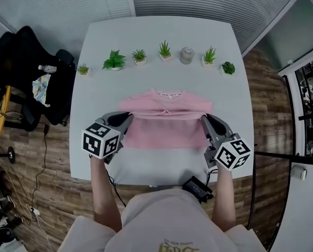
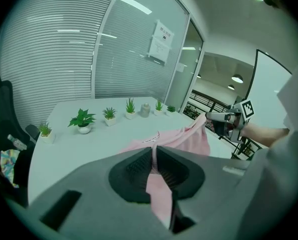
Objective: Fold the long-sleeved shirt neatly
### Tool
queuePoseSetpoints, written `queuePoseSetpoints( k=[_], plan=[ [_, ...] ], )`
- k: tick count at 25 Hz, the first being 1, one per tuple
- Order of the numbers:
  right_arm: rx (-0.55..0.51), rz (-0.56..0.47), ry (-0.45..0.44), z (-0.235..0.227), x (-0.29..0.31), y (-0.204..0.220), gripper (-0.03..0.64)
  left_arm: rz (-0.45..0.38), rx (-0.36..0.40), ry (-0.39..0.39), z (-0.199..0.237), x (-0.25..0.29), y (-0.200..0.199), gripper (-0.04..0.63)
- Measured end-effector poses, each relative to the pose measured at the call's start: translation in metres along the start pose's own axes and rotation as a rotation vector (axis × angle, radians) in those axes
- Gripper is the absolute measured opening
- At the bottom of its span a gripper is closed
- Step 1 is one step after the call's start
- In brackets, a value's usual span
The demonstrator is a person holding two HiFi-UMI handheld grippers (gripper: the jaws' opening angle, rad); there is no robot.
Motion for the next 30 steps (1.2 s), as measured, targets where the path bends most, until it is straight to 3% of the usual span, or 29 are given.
queuePoseSetpoints(
  k=[12, 17, 19, 21, 30],
  plan=[
    [0.023, 0.012, 0.007, -0.032, 0.042, -0.012, 0.044, -0.047, -0.065, -0.074, 0.036, 0.04, -0.022, 0.04],
    [0.01, 0.039, 0.072, -0.052, 0.066, -0.011, 0.055, -0.041, -0.111, -0.1, 0.054, 0.07, -0.02, 0.049],
    [0.015, 0.057, 0.123, -0.063, 0.075, -0.006, 0.067, -0.008, -0.097, -0.157, 0.058, 0.084, -0.016, 0.109],
    [0.031, 0.07, 0.15, -0.072, 0.08, -0.002, 0.126, 0.014, -0.062, -0.233, 0.061, 0.093, -0.012, 0.177],
    [0.053, 0.061, 0.165, -0.08, 0.064, 0.004, 0.143, -0.034, -0.108, -0.28, 0.059, 0.087, -0.011, 0.199]
  ],
)
Point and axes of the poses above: the fingertips, and each gripper's own axes: x forward along the fingers, z to its left, y out of its underside, the point moved 7 cm from there along -x, backward along the fingers, and after that the axes turned 10 degrees about z, right-handed, at the moved point
